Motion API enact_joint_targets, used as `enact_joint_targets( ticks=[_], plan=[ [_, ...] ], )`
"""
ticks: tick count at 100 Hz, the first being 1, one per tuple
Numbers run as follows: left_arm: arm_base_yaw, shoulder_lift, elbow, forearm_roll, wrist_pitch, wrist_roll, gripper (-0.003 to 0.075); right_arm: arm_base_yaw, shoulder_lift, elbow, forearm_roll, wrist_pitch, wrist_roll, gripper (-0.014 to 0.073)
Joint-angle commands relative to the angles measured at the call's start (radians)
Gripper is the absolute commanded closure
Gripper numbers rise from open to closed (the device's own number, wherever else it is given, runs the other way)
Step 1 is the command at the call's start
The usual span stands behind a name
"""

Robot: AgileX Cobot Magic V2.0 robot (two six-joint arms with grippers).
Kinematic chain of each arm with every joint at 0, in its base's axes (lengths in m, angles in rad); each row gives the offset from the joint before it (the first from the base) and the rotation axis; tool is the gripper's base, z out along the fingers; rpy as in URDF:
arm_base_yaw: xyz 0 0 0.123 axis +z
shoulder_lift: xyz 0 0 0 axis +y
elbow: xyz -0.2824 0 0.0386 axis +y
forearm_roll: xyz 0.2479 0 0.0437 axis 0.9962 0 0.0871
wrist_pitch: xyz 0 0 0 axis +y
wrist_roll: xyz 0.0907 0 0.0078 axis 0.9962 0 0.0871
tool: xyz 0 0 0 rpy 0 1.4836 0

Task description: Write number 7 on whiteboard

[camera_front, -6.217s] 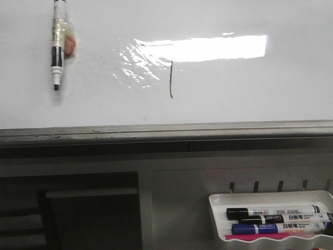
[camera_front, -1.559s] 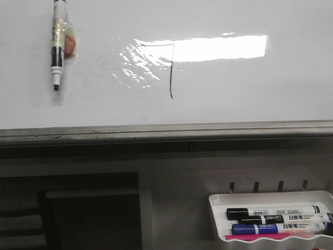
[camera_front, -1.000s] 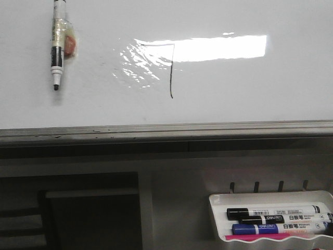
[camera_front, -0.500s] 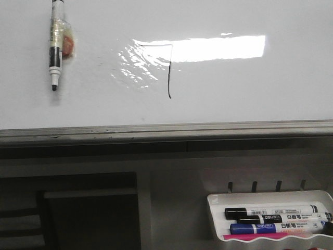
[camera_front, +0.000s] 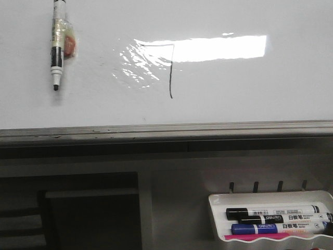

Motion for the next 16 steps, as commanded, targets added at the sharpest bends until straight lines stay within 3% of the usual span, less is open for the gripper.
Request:
enact_joint_targets(
  ticks=[1,16],
  plan=[
    [0.001,-0.031,0.036,-0.009,-0.075,-0.01,0.0741,-0.004,-0.02,0.03,-0.013,-0.076,0.002,0.0657],
    [0.001,-0.031,0.036,-0.009,-0.075,-0.01,0.0741,-0.004,-0.02,0.03,-0.013,-0.076,0.002,0.0657]
  ],
)
